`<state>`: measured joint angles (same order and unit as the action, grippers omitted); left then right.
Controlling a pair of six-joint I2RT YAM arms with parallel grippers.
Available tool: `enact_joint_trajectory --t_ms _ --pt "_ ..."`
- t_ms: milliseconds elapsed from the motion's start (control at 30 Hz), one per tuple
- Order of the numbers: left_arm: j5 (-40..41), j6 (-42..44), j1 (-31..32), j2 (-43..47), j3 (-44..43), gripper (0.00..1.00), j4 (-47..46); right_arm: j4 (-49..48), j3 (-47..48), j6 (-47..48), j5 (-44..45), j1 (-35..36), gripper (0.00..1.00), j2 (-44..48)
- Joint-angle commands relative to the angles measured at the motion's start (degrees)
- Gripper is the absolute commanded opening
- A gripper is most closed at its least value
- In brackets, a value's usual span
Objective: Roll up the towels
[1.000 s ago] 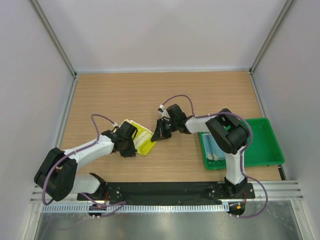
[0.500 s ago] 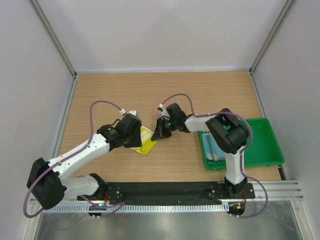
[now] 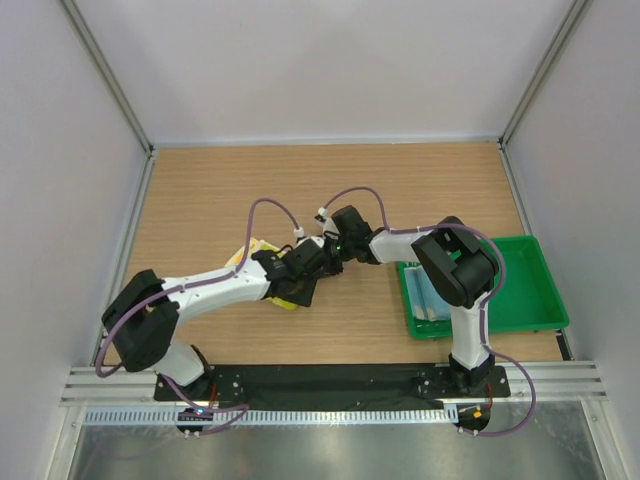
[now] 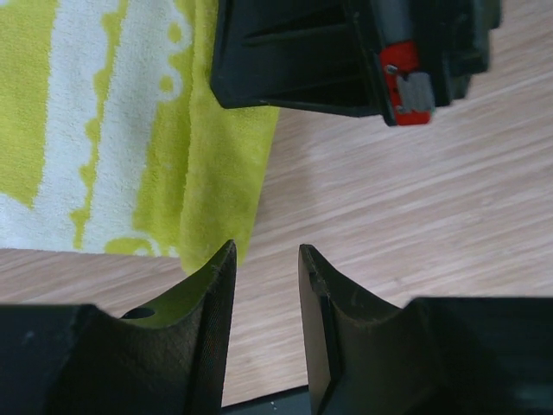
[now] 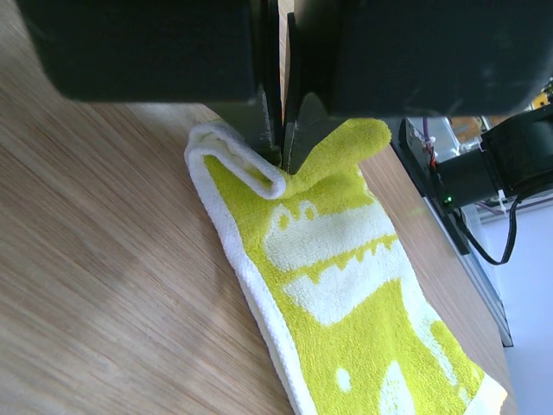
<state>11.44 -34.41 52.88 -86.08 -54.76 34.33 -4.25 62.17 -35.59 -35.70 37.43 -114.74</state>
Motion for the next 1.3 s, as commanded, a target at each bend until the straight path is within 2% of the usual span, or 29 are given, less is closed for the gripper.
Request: enact_joint_trajectory --t_ms 0,300,400,433,500,600,700,733,800,1033,1267 --pt "3.67 1.37 0.12 -2.5 -1.66 0.36 -1.64 3.81 0.58 3.07 4.15 0.01 0.01 -0.05" --pt "6.84 0.49 0.12 -8.04 0.71 0.36 -1.37 3.9 0.49 3.43 4.15 0.1 0.01 -0.14" --pt "7.45 0.23 0.2 -7.96 1.85 0.41 -1.54 3.9 0.49 3.43 4.15 0.01 0.01 -0.22" --pt "7.63 0.05 0.12 -7.61 2.11 0.47 -1.54 3.9 0.67 3.51 4.15 0.01 0.01 -0.31" --pt "8.24 -0.39 0.12 -7.0 3.52 0.51 -1.54 3.9 0.67 3.6 4.15 0.1 0.01 -0.4" --pt "8.86 -1.44 0.12 -5.59 6.24 0.52 -1.89 5.57 0.93 4.04 4.15 0.01 0.01 -0.57" --pt "9.65 -2.41 0.12 -4.36 8.7 0.39 -2.6 6.27 1.46 4.57 4.24 -0.08 0.01 -1.19" --pt "9.3 -2.41 0.12 -4.09 8.71 0.27 -2.6 6.36 1.72 4.66 4.24 0.01 0.01 -1.45" --pt "9.56 -2.76 0.12 -3.3 9.32 0.17 -3.12 6.71 2.34 4.74 4.24 0.01 0.01 -2.15" --pt "2.98 -2.32 0.2 -4.88 8.8 0.01 -5.49 9.08 5.15 5.97 4.33 -0.16 0.01 -3.39" --pt "-4.93 -3.82 0.12 -3.92 5.38 0.0 -6.55 12.86 7.7 8.26 5.2 -1.74 0.01 -2.16"
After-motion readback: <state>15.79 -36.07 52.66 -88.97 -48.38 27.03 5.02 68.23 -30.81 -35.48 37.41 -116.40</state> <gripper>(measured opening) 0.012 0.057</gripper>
